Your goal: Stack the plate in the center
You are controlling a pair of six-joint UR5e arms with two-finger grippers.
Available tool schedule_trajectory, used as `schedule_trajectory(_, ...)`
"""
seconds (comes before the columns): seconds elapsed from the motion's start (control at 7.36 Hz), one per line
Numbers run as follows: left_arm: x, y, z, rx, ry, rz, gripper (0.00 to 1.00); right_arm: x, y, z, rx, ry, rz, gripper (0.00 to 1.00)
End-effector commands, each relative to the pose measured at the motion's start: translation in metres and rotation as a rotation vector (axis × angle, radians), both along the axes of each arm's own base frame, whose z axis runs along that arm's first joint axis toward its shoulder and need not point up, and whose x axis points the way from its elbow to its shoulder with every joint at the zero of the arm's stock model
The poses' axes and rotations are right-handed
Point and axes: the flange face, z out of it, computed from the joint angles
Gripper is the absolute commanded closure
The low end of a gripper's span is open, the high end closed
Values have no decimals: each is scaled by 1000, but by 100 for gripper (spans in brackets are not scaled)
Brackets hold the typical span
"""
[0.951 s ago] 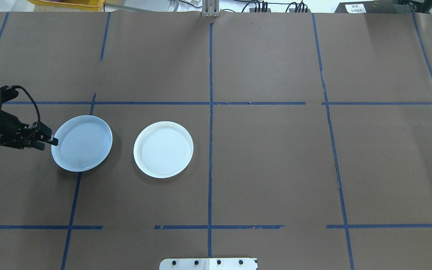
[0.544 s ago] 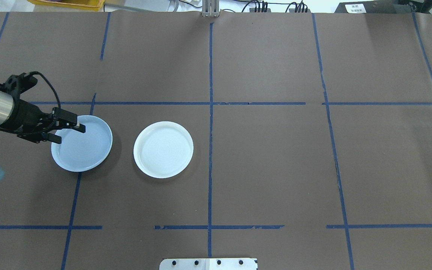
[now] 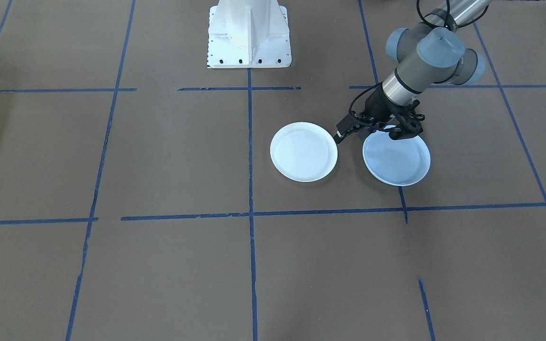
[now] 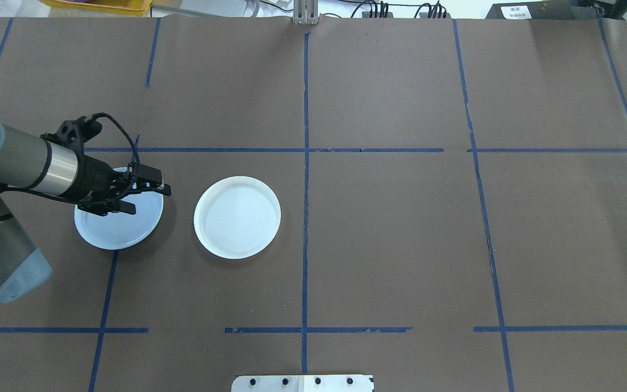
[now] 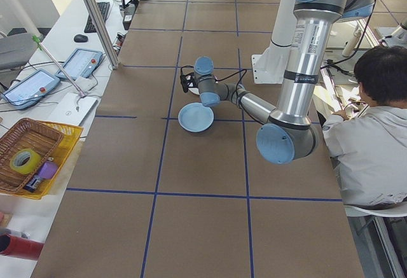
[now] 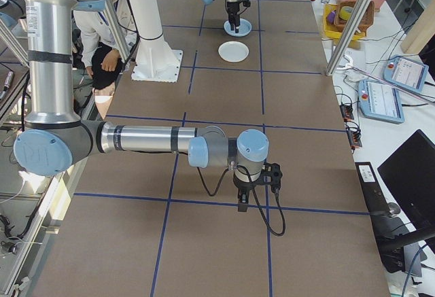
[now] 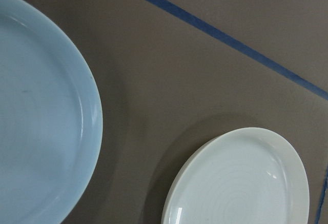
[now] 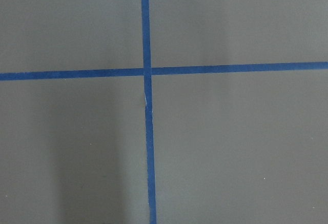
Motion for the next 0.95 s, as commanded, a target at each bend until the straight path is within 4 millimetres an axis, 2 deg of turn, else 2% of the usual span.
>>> schedule_trajectory(0.0, 34, 19, -1, 2, -31, -20, 2, 0, 0, 0, 0, -1, 0, 0)
schedule_trajectory(0.14, 40, 20, 4, -12, -40, -19, 7, 0, 0, 0, 0, -1, 0, 0)
schedule_trajectory(0.27, 43, 21, 5, -19, -40, -15, 18, 0, 0, 0, 0, 1, 0, 0)
schedule_trajectory(0.54, 46, 23, 4, -12, -41, -3, 54, 0, 0, 0, 0, -1, 0, 0)
schedule_trajectory(0.68, 47, 23, 5, -13, -43, 4, 66, 0, 0, 0, 0, -1, 0, 0)
schedule_trajectory(0.82, 46, 24, 6, -14, -44, 4, 66, 1, 0, 0, 0, 1, 2, 0)
